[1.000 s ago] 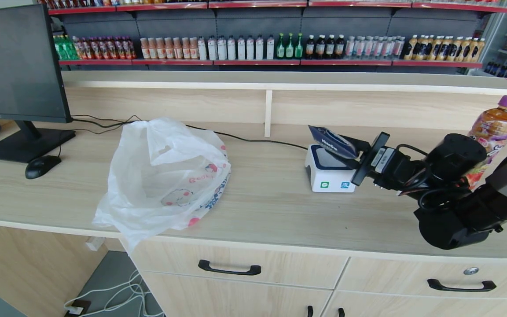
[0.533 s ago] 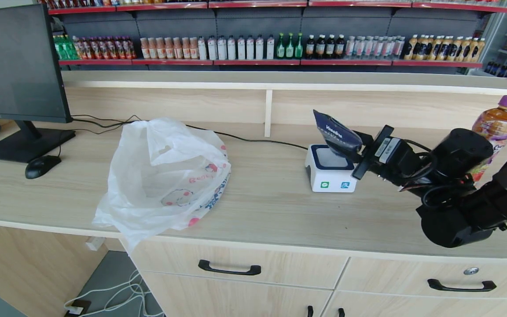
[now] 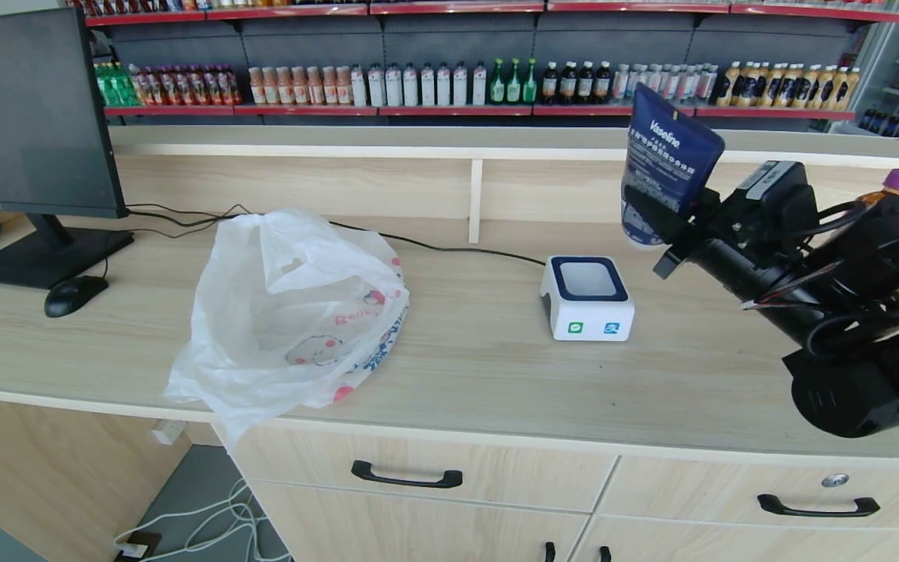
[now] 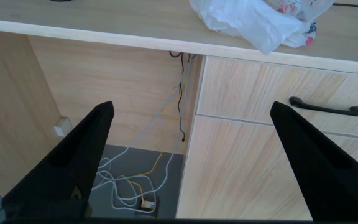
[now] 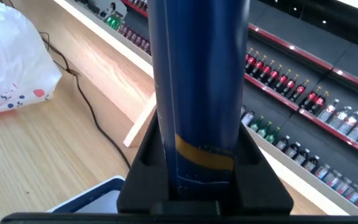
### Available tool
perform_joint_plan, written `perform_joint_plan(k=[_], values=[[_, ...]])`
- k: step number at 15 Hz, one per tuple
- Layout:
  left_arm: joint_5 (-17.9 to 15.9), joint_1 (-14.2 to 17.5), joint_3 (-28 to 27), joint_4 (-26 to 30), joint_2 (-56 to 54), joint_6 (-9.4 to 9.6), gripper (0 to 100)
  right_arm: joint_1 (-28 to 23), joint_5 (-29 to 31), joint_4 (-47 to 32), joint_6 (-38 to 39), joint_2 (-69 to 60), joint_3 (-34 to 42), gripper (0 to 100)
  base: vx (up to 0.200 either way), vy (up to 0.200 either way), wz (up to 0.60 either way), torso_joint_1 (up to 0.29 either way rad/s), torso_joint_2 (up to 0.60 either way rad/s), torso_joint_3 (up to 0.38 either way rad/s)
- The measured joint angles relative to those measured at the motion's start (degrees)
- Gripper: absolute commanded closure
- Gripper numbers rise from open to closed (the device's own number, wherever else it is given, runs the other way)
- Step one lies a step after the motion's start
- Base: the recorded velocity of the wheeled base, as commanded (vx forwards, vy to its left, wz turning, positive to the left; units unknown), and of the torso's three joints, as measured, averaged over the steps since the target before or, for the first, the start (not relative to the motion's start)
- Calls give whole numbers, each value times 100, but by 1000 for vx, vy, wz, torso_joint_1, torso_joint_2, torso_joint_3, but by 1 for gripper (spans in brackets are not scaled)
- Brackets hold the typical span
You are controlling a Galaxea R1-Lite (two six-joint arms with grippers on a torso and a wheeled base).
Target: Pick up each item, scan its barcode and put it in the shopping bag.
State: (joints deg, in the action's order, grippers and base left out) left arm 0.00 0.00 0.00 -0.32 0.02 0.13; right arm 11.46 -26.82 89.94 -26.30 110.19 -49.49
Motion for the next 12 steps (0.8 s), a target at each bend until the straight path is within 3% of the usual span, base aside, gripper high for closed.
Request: perform_joint_plan(k=[4, 8, 10, 12], values=[[0, 0, 0, -1, 0, 9, 0, -11, 148, 2, 503, -377, 261, 100, 0, 0, 0, 0, 0, 0], [0, 0, 0, -1, 0, 7, 0, -33, 1073, -2, 1790, -591, 514, 100, 0, 0, 0, 0, 0, 0], [0, 0, 0, 0, 0, 16, 0, -39, 1231, 0, 2121, -612, 603, 100, 0, 0, 0, 0, 0, 0], [0, 0, 0, -1, 0, 13, 0, -46, 1235, 2, 2148, -628, 783, 100, -200, 0, 0, 2, 0, 7]])
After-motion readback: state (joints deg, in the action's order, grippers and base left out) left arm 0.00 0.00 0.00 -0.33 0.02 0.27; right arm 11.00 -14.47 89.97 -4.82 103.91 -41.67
